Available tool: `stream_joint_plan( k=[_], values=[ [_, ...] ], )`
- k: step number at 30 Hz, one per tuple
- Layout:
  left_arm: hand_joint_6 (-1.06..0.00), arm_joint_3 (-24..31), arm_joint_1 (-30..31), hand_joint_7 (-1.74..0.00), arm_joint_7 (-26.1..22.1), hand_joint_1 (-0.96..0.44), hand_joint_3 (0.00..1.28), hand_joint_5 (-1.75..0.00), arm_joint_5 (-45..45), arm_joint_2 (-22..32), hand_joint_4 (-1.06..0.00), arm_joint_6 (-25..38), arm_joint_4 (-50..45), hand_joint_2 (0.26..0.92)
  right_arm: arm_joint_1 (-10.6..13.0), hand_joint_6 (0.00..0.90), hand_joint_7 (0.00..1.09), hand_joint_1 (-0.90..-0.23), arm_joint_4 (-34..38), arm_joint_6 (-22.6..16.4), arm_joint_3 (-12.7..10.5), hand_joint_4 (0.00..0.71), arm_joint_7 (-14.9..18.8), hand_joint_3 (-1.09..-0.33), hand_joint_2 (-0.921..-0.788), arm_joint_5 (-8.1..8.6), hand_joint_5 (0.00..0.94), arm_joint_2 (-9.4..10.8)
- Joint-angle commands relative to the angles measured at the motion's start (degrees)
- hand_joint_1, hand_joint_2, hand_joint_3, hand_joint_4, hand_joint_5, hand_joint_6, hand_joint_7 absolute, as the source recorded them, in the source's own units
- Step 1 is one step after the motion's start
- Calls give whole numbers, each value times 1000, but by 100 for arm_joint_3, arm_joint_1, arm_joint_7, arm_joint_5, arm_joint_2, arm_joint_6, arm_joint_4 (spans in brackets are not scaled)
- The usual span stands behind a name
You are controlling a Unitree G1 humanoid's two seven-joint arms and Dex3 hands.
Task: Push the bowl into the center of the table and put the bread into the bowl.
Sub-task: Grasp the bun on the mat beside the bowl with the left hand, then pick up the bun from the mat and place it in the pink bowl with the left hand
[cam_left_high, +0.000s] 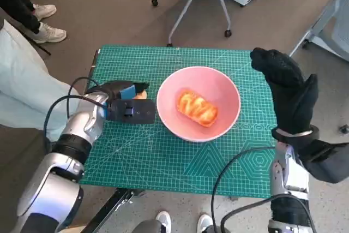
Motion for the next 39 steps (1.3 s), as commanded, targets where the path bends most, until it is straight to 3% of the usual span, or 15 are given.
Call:
stream_joint_plan(
  k=[1, 3, 9, 18, 28, 39],
  values=[
    [-687, -128, -90, -419, 7, 261, 85, -1082, 118, 80, -650, -65, 132, 905, 117, 143, 531, -677, 44, 66, -14, 235, -35, -766, -921, -15, 2, -14],
    [-667, -118, -92, -758, -1, 109, 85, -1232, 98, 106, -658, -77, 123, 912, 111, 143, 531, -677, 65, 57, -11, 235, -32, -766, -921, -17, 2, -7],
    [-682, 92, 4, -1016, -89, 13, 79, -1262, -110, 305, -660, -130, -320, 909, 87, 142, 531, -678, 96, 83, -3, 234, -22, -767, -921, 7, 1, 10],
    [-704, 881, 472, -983, -482, 3, 65, -1271, -586, 778, -687, 266, -2383, 908, 61, 141, 532, -674, 119, 124, -10, 234, 17, -765, -921, 55, 1, -3],
    [-695, 1808, 1098, -1052, -508, 3, 47, -1135, -1109, 908, -758, 549, -4662, 900, 27, 140, 533, -666, 143, 142, 5, 235, 85, -765, -921, 123, 1, 19],
    [-707, 1985, 1570, -1076, -569, 3, 25, -1000, -1311, 584, -845, 553, -6643, 888, 15, 138, 535, -665, 180, 119, 19, 237, 134, -767, -921, 169, 2, 31]
  ],
)
